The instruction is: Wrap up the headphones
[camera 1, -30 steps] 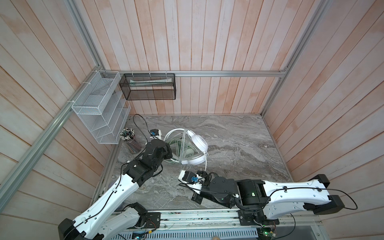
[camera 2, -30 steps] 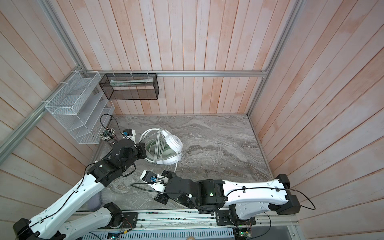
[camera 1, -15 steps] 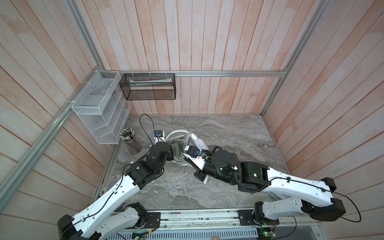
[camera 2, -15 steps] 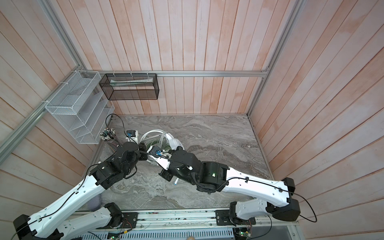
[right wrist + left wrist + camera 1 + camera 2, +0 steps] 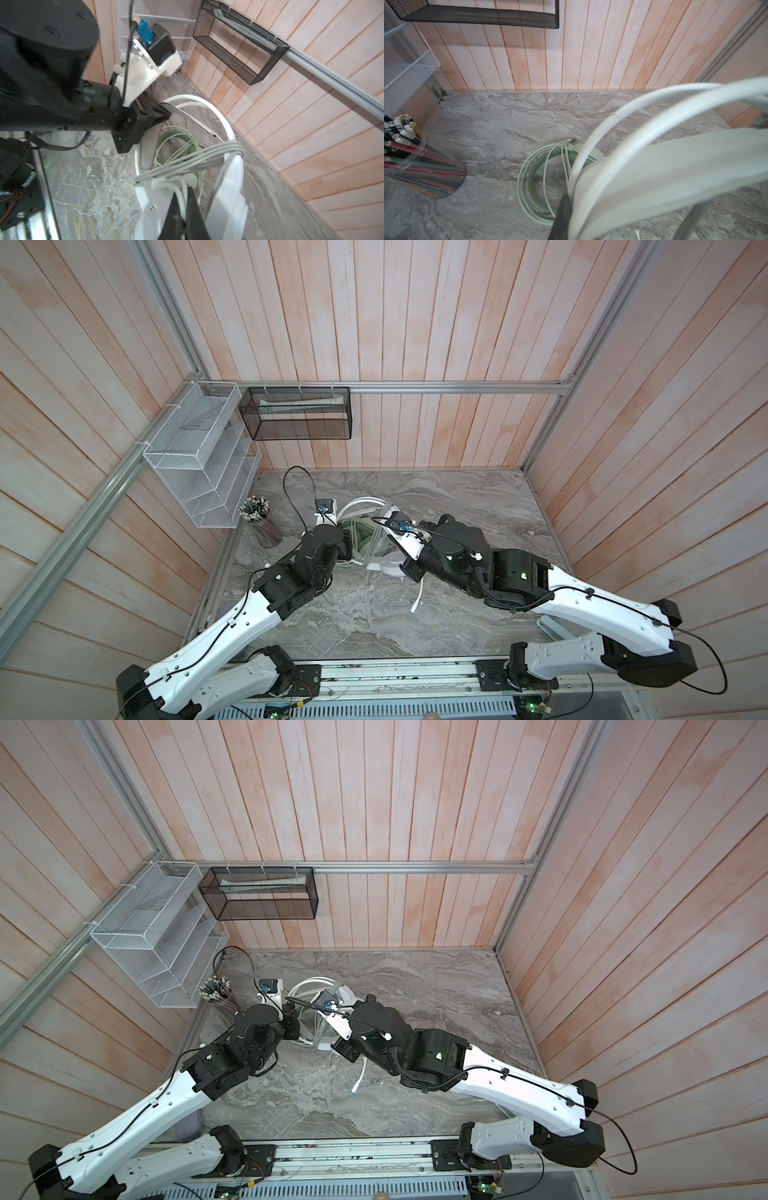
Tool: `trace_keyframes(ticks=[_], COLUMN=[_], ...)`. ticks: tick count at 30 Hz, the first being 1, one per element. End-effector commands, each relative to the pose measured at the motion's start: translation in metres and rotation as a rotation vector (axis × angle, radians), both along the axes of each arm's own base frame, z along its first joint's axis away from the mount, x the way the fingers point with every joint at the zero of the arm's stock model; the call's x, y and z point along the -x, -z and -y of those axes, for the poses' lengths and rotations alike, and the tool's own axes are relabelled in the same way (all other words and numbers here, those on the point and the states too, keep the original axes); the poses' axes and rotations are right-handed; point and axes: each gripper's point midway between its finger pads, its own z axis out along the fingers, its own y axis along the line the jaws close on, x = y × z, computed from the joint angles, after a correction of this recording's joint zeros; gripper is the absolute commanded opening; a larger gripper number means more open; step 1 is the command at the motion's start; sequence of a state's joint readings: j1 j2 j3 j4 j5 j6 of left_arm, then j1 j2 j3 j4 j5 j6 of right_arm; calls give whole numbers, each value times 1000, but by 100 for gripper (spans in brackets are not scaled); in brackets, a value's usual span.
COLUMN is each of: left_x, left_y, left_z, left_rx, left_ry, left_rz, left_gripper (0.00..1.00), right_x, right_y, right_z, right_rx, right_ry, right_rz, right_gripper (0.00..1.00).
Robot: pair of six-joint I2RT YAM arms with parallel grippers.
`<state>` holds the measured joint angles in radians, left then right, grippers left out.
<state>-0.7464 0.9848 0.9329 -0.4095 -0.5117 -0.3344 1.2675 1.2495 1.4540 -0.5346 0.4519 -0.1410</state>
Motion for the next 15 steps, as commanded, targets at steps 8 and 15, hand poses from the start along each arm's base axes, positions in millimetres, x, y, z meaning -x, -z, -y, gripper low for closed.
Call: trace_keyframes(ticks=[8,15], left_x=[8,13], left_y=[30,36], left_z=[23,32], left_rx=[-161,-197], left_ry=[128,174], left_rz=[-50,-53], left_gripper=[0,0], right_x=[-44,-58], right_y=[-50,-55], right_z=[46,62], right_rx=[4,47], right_ry=[334,479], right_rz=[241,352], right_gripper=[0,1])
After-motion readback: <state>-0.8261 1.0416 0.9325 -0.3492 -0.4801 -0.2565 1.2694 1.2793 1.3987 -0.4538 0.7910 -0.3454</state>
